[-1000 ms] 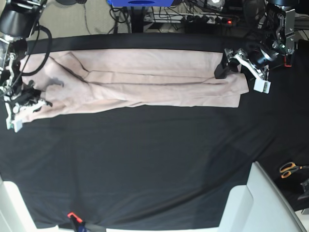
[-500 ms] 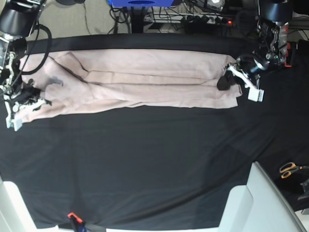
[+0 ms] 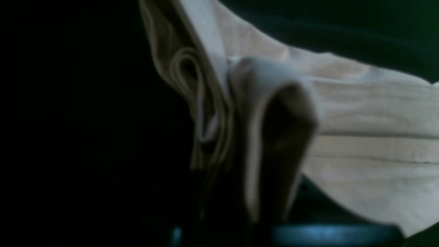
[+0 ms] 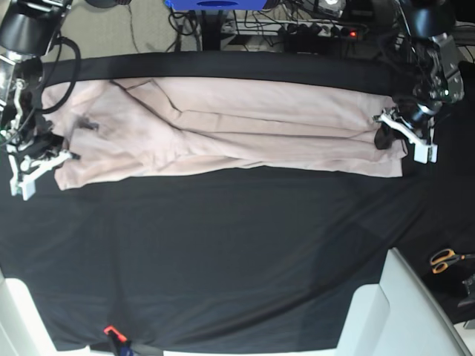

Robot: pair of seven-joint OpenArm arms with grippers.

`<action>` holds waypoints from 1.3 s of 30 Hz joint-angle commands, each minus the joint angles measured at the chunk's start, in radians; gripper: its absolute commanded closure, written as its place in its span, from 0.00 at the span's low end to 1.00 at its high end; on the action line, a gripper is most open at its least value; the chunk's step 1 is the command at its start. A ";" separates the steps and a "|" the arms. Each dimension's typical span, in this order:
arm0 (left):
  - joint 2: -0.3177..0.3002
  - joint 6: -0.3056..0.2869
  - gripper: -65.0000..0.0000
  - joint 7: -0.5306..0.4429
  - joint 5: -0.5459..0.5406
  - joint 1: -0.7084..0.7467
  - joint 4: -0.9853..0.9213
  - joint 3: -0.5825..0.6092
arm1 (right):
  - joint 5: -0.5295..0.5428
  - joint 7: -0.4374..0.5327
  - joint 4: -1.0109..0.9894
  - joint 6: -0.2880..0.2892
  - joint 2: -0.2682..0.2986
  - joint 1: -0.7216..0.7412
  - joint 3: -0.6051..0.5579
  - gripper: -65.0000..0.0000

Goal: Fold the T-shirt properly
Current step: 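Carry the strip end with the left gripper toward the right gripper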

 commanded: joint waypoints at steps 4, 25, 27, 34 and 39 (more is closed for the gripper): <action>0.042 0.021 1.00 -0.081 0.126 0.068 0.193 -0.061 | 0.010 0.017 0.020 0.001 0.009 0.015 0.001 0.96; 0.335 0.373 1.00 0.094 0.653 0.208 0.695 0.476 | 0.010 0.017 0.019 0.001 0.011 0.017 0.005 0.96; 0.346 0.374 1.00 0.117 0.653 0.208 0.695 0.507 | 0.010 0.017 0.019 0.001 0.014 0.017 0.005 0.96; 0.404 0.374 1.00 0.128 0.655 0.197 0.689 0.590 | 0.010 0.017 0.019 0.001 0.016 0.018 0.005 0.96; 0.409 0.448 1.00 0.134 0.655 0.170 0.653 0.670 | 0.010 0.017 0.019 0.001 0.016 0.018 0.005 0.96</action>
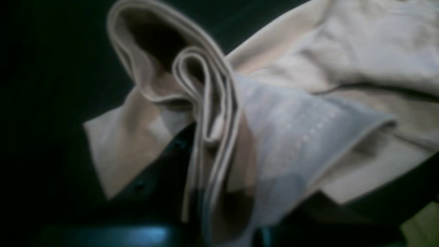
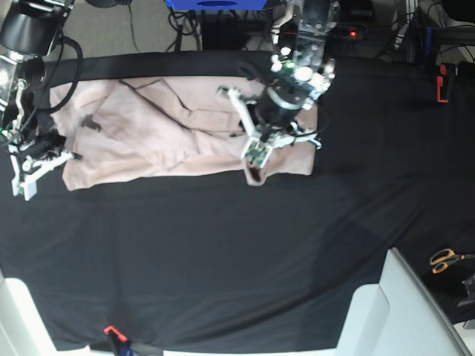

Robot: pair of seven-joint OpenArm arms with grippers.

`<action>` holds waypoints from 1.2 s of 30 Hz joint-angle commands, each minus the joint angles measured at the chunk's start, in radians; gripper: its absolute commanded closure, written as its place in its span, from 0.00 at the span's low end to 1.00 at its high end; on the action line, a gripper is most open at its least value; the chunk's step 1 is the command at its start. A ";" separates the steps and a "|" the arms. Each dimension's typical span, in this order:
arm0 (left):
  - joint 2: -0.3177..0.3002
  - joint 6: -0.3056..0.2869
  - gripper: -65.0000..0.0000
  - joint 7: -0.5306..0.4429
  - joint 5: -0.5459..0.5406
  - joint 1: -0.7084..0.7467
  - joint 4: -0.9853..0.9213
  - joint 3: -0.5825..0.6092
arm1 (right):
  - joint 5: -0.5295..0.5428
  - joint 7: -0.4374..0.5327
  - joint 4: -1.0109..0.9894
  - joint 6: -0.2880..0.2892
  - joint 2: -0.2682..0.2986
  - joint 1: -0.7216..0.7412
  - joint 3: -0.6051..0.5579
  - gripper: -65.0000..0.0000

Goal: Fold the T-shirt properly
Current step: 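Carry the strip end with the left gripper toward the right gripper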

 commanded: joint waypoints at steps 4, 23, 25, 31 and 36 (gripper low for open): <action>0.002 0.050 1.00 -0.011 -0.009 -0.039 -0.050 0.047 | 0.007 0.018 0.019 0.001 0.014 0.016 0.005 0.96; 0.006 0.052 1.00 -0.011 -0.009 -0.050 -0.102 0.095 | 0.007 0.018 0.019 0.001 0.038 0.016 0.007 0.96; 0.006 0.050 1.00 -0.010 -0.009 -0.058 -0.113 0.097 | 0.007 0.018 0.019 0.001 0.038 0.016 0.007 0.96; 0.005 0.050 0.92 -0.010 -0.010 -0.062 -0.136 0.162 | 0.007 0.018 0.019 0.001 0.038 0.017 0.005 0.96; 0.005 0.050 0.52 -0.010 -0.004 -0.065 -0.138 0.251 | 0.007 0.016 0.019 0.001 0.038 0.017 0.005 0.96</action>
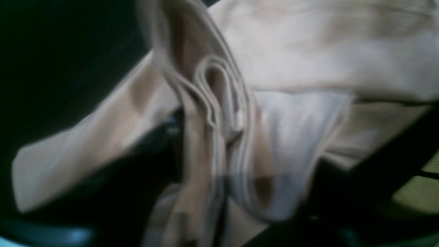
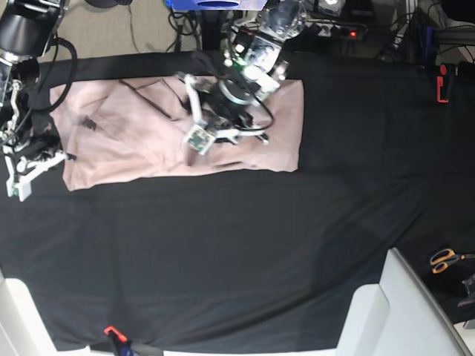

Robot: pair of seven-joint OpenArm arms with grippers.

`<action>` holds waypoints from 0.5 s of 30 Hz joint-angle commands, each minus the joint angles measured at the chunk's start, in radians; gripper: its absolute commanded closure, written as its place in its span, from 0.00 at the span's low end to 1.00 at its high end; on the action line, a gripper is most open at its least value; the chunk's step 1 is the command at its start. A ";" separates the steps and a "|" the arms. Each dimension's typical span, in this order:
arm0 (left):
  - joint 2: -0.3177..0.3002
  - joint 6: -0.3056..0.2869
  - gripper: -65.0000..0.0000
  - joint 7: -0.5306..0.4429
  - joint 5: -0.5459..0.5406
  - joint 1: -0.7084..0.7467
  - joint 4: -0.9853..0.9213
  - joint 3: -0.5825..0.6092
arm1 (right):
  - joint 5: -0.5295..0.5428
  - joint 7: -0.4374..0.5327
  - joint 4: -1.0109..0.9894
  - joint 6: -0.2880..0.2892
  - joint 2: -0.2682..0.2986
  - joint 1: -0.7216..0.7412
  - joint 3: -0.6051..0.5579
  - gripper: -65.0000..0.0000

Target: Fold the T-shirt properly

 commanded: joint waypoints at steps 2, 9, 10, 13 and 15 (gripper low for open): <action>0.009 0.003 0.41 -0.019 -0.003 -0.011 0.014 0.019 | 0.007 0.016 0.019 0.001 0.015 0.017 0.004 0.96; 0.010 0.003 0.16 -0.019 -0.006 -0.065 -0.055 0.111 | 0.007 0.016 0.019 0.001 0.015 0.017 -0.001 0.96; 0.010 0.003 0.15 -0.019 -0.006 -0.082 -0.075 0.134 | 0.007 0.015 0.019 0.001 0.015 0.017 -0.001 0.96; 0.035 0.005 0.13 -0.019 -0.006 -0.134 -0.119 0.163 | 0.007 0.015 0.019 0.001 0.015 0.016 -0.001 0.96; 0.049 0.005 0.13 -0.019 -0.006 -0.154 -0.130 0.162 | 0.007 0.013 0.020 0.001 0.015 0.016 -0.002 0.96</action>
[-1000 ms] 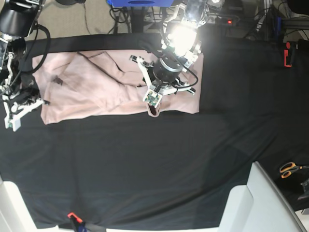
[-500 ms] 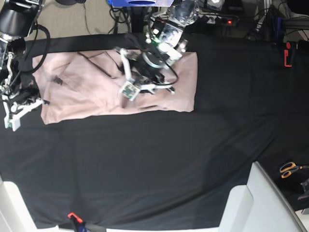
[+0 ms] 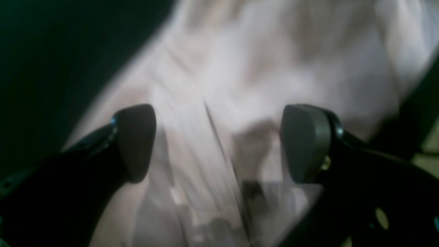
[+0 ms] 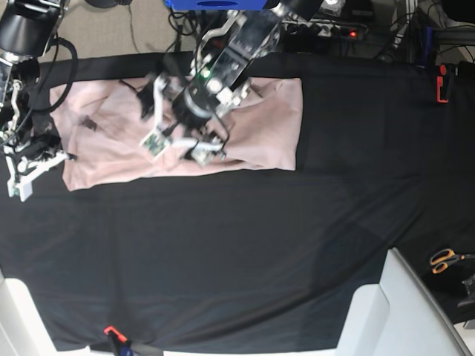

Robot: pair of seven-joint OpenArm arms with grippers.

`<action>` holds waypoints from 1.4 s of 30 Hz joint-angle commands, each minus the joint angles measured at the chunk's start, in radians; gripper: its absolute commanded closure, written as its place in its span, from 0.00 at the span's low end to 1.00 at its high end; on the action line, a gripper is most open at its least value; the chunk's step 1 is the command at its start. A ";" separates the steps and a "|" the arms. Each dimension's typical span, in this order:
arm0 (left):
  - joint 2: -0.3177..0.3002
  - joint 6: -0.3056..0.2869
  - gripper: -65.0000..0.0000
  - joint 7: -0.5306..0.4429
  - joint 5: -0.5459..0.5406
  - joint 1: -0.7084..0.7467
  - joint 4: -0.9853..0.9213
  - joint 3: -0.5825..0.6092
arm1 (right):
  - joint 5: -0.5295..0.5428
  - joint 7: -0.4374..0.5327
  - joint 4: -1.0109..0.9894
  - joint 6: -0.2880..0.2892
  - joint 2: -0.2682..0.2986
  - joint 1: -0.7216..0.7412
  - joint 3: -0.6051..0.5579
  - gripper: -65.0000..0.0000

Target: Fold the T-shirt properly

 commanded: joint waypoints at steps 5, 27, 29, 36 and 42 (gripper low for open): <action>0.011 0.004 0.13 -0.020 -0.003 -0.020 0.101 -0.003 | 0.007 0.011 0.055 0.009 0.008 -0.001 -0.001 0.95; -0.282 -0.002 1.00 0.117 -0.184 0.385 0.317 -0.955 | 0.012 -0.100 0.341 0.208 -0.219 -0.148 -0.345 0.26; -0.308 -0.002 1.00 0.052 -0.254 0.419 0.276 -0.981 | 0.012 -0.100 0.302 0.208 -0.221 -0.142 -0.345 0.26; -0.328 -0.002 1.00 -0.014 -0.274 0.432 0.181 -0.982 | 0.012 -0.068 0.250 0.210 -0.221 -0.142 -0.349 0.26; -0.326 -0.001 1.00 -0.014 -0.274 0.427 0.182 -0.979 | 0.012 -0.008 0.175 0.210 -0.221 -0.141 -0.402 0.26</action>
